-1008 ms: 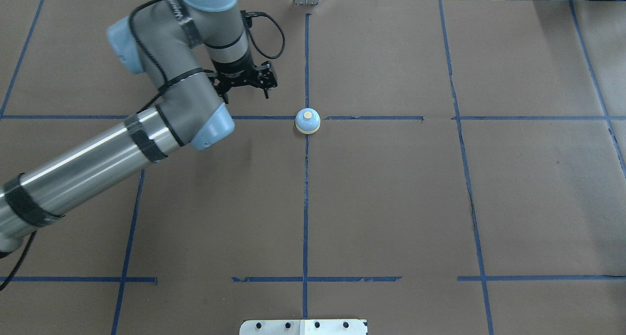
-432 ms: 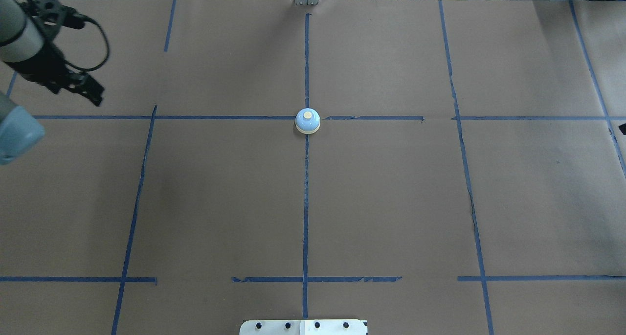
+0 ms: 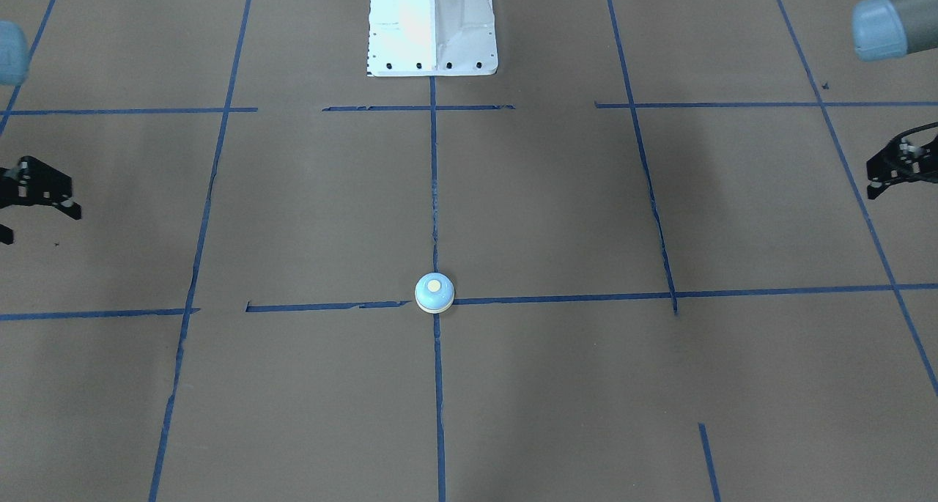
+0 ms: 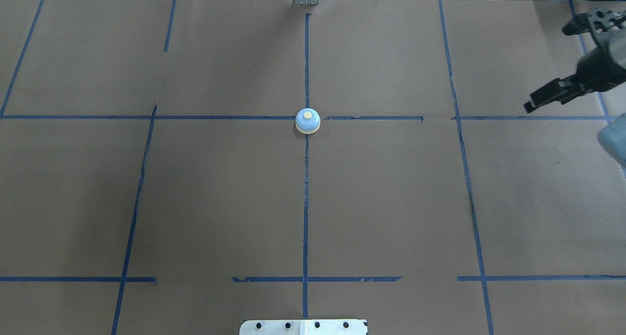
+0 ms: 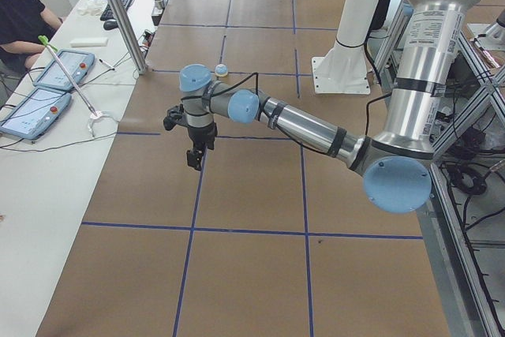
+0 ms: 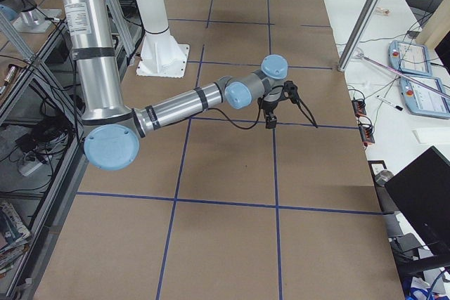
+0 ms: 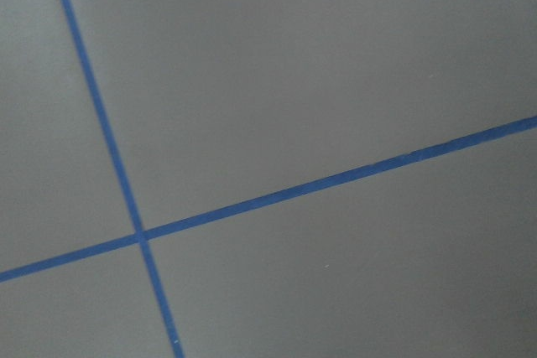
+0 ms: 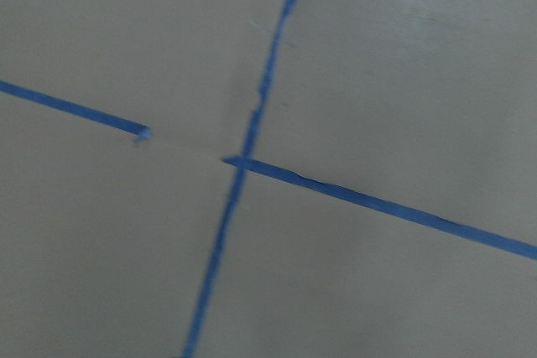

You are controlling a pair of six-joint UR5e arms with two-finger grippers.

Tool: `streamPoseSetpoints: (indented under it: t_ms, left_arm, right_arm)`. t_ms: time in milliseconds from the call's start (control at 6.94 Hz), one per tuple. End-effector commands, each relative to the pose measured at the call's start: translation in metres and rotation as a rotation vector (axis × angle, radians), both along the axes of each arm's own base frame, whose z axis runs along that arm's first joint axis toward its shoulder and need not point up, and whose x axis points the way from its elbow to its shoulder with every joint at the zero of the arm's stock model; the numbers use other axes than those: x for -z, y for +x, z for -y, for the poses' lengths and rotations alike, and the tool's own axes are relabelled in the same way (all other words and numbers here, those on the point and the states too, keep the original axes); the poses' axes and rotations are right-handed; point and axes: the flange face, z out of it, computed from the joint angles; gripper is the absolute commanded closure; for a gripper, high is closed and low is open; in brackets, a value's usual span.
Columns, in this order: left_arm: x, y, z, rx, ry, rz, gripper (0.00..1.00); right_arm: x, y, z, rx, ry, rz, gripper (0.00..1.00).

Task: Place and press bell with both arms
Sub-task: 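Move the right gripper over the white bell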

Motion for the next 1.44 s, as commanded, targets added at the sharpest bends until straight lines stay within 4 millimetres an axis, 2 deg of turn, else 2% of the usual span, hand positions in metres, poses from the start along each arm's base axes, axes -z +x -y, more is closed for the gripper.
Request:
streamPoseSetpoints:
  t_ms: [0, 144, 288, 432, 576, 720, 864, 1008, 1297]
  left_arm:
    - [-0.085, -0.081, -0.06, 0.047, -0.11, -0.092, 0.0]
    - [-0.112, -0.089, -0.091, 0.063, -0.161, -0.094, 0.0]
    - [-0.112, -0.089, -0.091, 0.068, -0.164, -0.094, 0.0]
    - [-0.106, -0.089, -0.091, 0.071, -0.156, -0.095, 0.0]
    - [-0.105, -0.089, -0.09, 0.072, -0.154, -0.095, 0.0]
    - [-0.104, -0.089, -0.09, 0.072, -0.153, -0.095, 0.0]
    - [-0.104, -0.089, -0.09, 0.073, -0.154, -0.097, 0.0]
    - [-0.102, -0.089, -0.089, 0.083, -0.158, -0.097, 0.0]
    - [-0.094, -0.089, -0.089, 0.1, -0.159, -0.099, 0.0]
  right_arm:
    - [0.096, -0.109, -0.002, -0.045, -0.07, 0.043, 0.0]
    - [0.133, -0.153, -0.008, -0.08, -0.089, 0.01, 0.01]
    - [0.174, -0.194, -0.016, -0.1, -0.119, -0.041, 0.06]
    - [0.214, -0.242, -0.019, -0.161, -0.162, -0.065, 0.21]
    - [0.235, -0.291, -0.011, -0.187, -0.221, -0.085, 0.54]
    - [0.259, -0.336, 0.004, -0.236, -0.274, -0.118, 0.74]
    - [0.27, -0.367, 0.019, -0.251, -0.289, -0.14, 0.83]
    - [0.267, -0.39, 0.033, -0.263, -0.267, -0.121, 0.91]
    - [0.262, -0.406, 0.049, -0.293, -0.261, -0.137, 0.97]
